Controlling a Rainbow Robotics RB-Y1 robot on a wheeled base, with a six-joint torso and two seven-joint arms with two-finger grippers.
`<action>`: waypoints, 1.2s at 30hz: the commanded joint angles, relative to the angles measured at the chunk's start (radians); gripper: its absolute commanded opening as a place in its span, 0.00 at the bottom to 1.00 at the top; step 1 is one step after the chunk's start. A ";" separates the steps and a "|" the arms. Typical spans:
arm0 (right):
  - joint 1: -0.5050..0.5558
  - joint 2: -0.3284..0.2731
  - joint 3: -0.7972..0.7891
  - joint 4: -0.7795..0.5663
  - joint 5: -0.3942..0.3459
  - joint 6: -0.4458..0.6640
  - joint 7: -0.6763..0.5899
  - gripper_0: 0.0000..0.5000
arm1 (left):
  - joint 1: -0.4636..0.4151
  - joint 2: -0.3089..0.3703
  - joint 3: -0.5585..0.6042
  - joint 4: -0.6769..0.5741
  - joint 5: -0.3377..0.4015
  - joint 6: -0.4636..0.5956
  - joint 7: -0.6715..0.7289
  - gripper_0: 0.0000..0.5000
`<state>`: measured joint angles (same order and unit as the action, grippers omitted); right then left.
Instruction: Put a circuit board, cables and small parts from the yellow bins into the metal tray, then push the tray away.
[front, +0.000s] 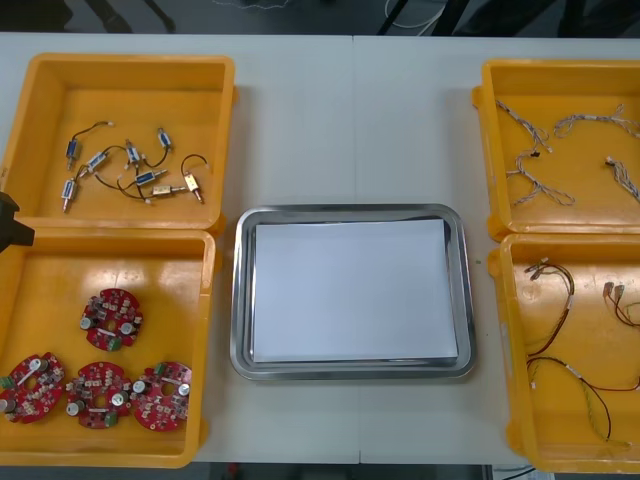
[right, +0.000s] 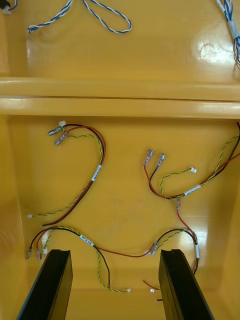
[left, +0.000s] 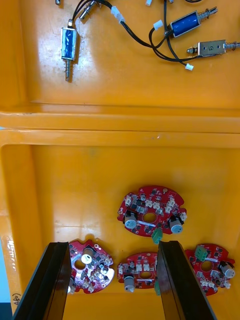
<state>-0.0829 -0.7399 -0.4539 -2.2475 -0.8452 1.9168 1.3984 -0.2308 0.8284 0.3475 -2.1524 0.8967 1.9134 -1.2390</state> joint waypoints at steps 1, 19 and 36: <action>-0.020 -0.013 0.001 -0.044 0.006 0.003 -0.035 1.00 | 0.011 0.005 -0.010 -0.021 -0.010 0.006 0.069 1.00; 0.140 -0.076 -0.037 -0.047 -0.060 -0.062 0.031 1.00 | 0.070 -0.011 -0.028 -0.103 0.007 0.006 0.089 1.00; 0.284 -0.101 -0.060 0.002 -0.081 -0.246 0.119 1.00 | 0.297 -0.011 -0.088 -0.250 0.034 -0.128 0.110 1.00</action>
<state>0.1752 -0.8029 -0.4782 -2.2606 -0.9129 1.6918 1.4818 0.0167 0.8079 0.2876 -2.3612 0.9227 1.8218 -1.2282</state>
